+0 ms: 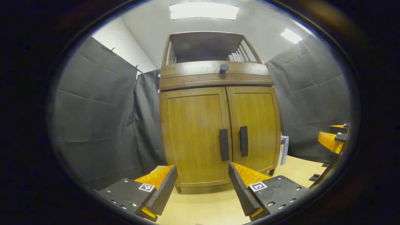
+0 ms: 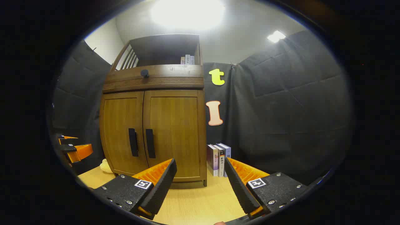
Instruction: Open the right door of the double-door shoe cabinet with the right hand, and open the left door with the left hand.
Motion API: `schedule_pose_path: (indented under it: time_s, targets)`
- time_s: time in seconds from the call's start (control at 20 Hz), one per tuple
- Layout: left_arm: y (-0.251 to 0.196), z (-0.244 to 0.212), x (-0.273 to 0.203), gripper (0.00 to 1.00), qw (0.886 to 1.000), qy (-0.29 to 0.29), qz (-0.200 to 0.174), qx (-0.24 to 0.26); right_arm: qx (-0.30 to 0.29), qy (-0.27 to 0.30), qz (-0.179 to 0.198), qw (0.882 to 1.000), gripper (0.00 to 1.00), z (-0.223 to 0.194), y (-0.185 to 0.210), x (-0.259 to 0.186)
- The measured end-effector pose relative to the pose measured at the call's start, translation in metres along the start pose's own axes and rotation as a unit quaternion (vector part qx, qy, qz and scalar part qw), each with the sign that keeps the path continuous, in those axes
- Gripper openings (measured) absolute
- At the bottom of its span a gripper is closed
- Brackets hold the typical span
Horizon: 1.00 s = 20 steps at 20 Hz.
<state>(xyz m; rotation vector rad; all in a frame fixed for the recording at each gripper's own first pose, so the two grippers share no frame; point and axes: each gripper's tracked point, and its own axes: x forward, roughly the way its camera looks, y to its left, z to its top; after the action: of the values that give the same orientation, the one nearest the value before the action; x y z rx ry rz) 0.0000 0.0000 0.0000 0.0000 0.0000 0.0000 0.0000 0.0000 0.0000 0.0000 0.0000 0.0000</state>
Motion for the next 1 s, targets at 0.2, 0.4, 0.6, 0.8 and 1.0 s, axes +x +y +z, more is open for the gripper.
schedule_pose_path:
  time_s: [0.2,0.4,0.6,0.8,1.0]
  targets:
    - [-0.0014,0.0007,-0.0001,0.98,1.000,-0.003,-0.006,-0.001,0.002,0.002,-0.001,1.000,0.95,0.0005,0.0007,-0.0022]
    - [-0.0020,0.0019,0.0010,0.98,1.000,-0.010,-0.011,0.009,0.002,0.001,-0.004,1.000,0.95,0.0014,0.0006,-0.0016]
    - [-0.0023,0.0035,0.0018,0.98,1.000,-0.015,-0.012,0.009,0.006,0.000,-0.008,1.000,0.95,0.0004,0.0004,-0.0022]
    - [-0.0017,0.0061,0.0023,0.93,1.000,-0.025,-0.011,0.015,0.008,0.000,-0.009,1.000,0.95,0.0010,0.0014,-0.0004]
    - [-0.0014,0.0068,0.0025,0.98,0.999,-0.030,-0.009,0.016,0.010,-0.006,-0.005,1.000,0.95,0.0061,0.0042,0.0038]
